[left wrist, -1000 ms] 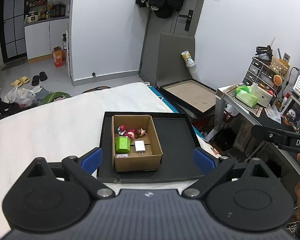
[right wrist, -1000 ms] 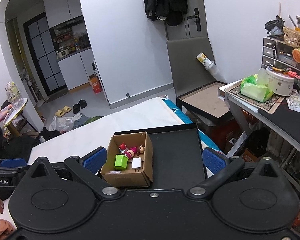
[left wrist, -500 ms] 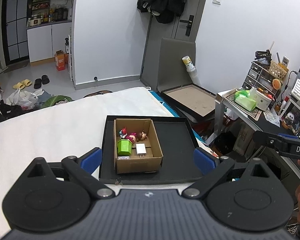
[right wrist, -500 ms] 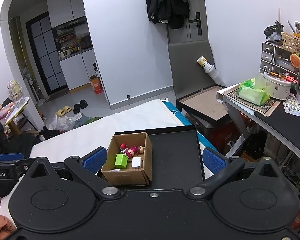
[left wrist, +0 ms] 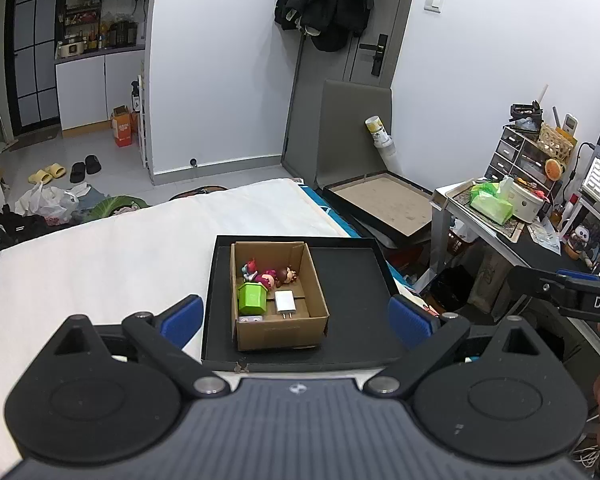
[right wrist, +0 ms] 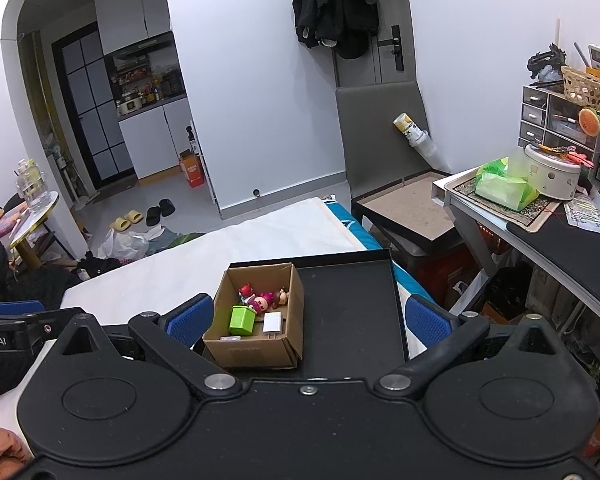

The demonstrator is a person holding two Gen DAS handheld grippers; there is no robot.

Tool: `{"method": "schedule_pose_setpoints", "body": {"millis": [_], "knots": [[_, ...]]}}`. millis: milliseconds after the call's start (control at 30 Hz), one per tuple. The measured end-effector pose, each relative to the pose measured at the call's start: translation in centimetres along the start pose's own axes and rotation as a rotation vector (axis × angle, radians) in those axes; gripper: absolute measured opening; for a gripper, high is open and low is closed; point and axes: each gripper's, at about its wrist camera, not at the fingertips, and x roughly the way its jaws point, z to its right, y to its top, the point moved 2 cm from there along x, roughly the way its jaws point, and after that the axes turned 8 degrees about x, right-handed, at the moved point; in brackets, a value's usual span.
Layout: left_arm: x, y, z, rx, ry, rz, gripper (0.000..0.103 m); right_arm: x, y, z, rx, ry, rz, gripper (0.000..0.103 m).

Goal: Organize rigid objects

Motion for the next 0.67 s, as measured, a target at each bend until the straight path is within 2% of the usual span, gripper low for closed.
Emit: {"method": "schedule_pose_setpoints", "body": {"millis": [367, 667], "knots": [[-0.2, -0.4, -0.2, 0.006, 0.022, 0.007, 0.098, -0.1, -0.2, 0.1, -0.002, -0.001, -0.005, 0.103], [0.2, -1.1, -0.8, -0.015, 0.01, 0.011, 0.098, 0.6, -1.0, -0.1, -0.001, 0.007, -0.017, 0.103]]}}
